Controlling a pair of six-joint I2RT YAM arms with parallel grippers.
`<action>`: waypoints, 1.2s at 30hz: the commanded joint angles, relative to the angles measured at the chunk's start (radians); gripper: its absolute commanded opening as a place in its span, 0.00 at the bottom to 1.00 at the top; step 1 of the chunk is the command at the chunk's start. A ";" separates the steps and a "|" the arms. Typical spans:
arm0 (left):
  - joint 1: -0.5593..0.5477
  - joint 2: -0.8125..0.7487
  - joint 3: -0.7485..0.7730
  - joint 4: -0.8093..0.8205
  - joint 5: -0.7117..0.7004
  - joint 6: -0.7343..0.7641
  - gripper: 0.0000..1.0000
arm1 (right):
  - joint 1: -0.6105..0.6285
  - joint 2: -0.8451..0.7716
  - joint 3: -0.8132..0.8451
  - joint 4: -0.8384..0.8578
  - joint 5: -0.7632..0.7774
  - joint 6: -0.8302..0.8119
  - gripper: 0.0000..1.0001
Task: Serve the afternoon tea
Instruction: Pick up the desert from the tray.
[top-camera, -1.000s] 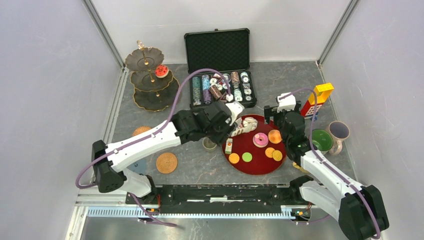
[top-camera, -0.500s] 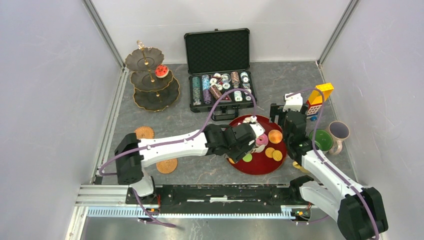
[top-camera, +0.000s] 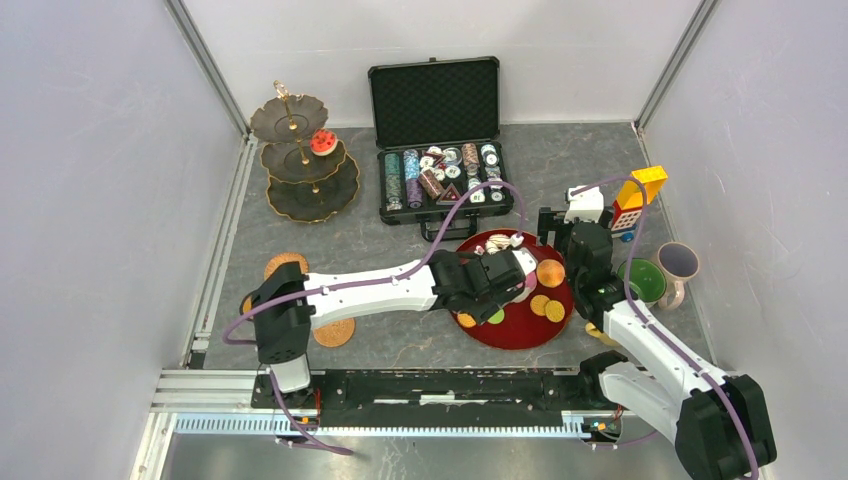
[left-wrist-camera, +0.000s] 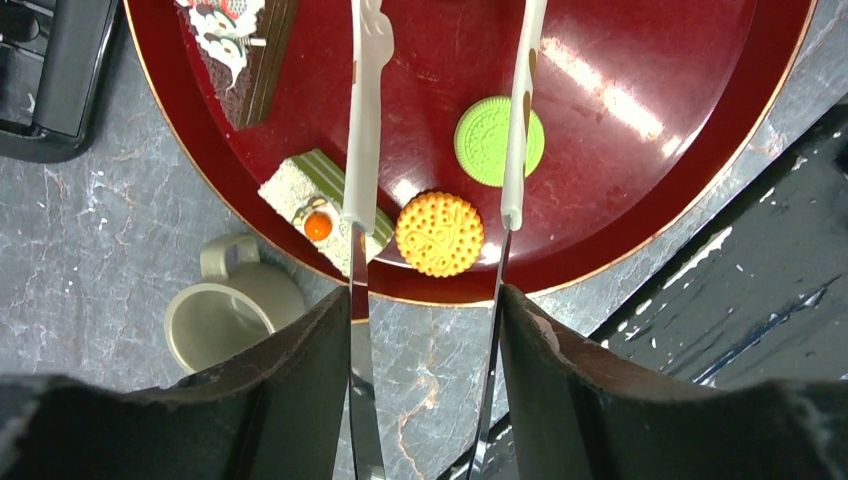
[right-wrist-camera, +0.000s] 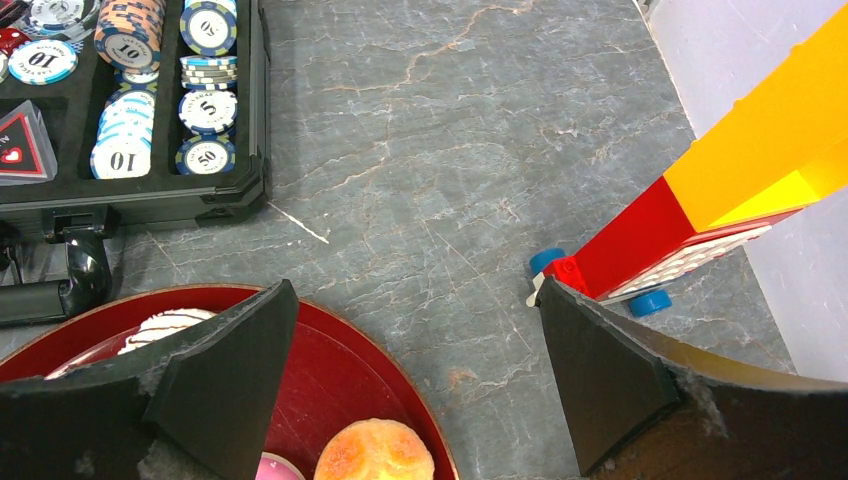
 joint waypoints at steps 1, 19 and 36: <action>-0.007 0.028 0.063 0.041 -0.029 0.057 0.61 | -0.005 -0.006 0.030 0.035 -0.001 -0.005 0.98; -0.007 0.119 0.151 0.024 -0.091 0.108 0.54 | -0.005 -0.004 0.026 0.041 -0.003 -0.008 0.98; -0.042 -0.033 0.164 -0.080 -0.116 0.078 0.35 | -0.006 -0.001 0.027 0.042 -0.010 -0.005 0.98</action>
